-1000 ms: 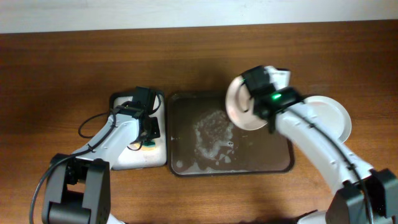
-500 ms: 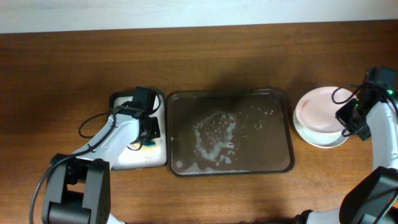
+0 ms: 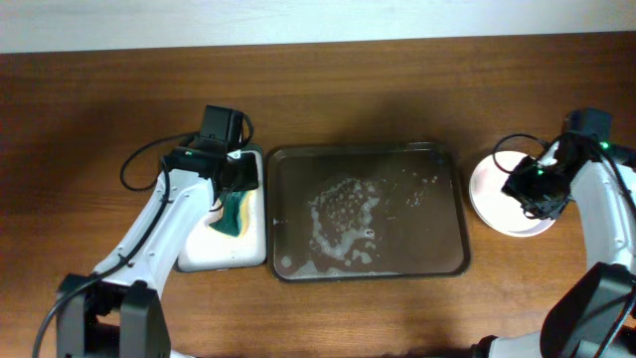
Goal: Clean dirty plates on tray and stack at the side
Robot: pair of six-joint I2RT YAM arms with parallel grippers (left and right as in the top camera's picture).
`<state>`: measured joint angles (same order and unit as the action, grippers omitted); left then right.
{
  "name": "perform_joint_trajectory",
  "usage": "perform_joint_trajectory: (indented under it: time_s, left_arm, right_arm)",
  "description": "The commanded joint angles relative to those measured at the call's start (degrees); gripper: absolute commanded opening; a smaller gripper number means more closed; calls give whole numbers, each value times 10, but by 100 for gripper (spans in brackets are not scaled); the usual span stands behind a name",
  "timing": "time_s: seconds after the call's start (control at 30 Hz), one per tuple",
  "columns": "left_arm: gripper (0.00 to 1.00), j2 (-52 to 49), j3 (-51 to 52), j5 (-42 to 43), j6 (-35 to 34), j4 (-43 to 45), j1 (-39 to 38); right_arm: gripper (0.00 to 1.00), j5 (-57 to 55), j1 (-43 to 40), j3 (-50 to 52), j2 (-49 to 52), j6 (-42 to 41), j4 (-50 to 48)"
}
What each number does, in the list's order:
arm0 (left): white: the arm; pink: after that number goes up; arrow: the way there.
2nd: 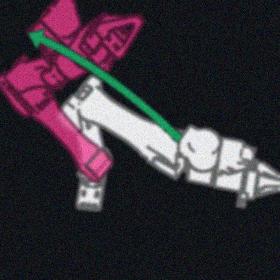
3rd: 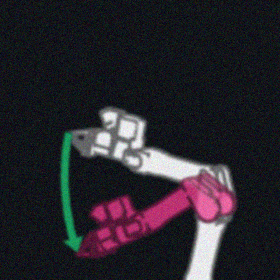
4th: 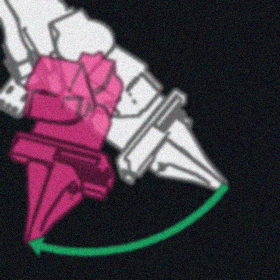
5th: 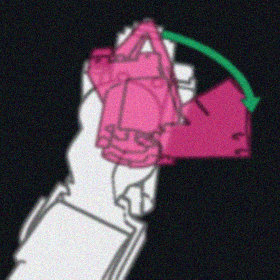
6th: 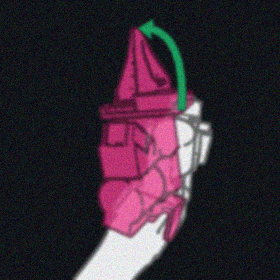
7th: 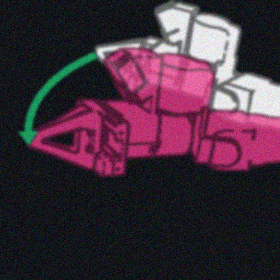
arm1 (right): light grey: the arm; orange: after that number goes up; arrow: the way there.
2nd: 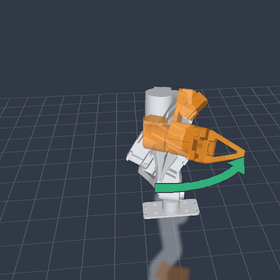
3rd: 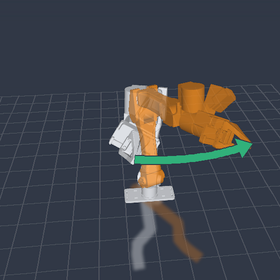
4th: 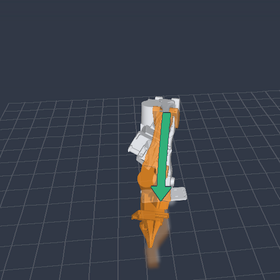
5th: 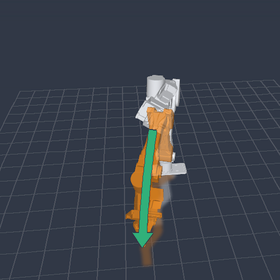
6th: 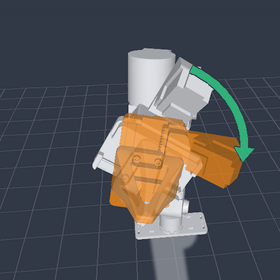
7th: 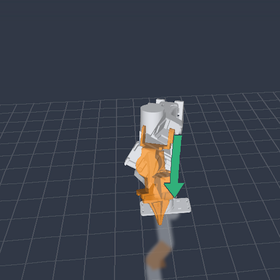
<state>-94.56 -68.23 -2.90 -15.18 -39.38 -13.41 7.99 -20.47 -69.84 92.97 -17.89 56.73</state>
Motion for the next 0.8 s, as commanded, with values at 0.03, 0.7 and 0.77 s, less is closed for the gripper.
perform_joint_trajectory:
  time_s: [0.03,0.7,0.77]
  left_arm:
    - [34,-4,5,83,0,0,-52]
    - [0,-145,9,-115,-129,-34,-114]
    - [0,-145,9,-135,-142,-34,-114]
  right_arm:
    - [47,8,62,5,4,35,-12]
    - [49,4,96,5,4,42,0]
    - [49,4,96,5,4,42,1]
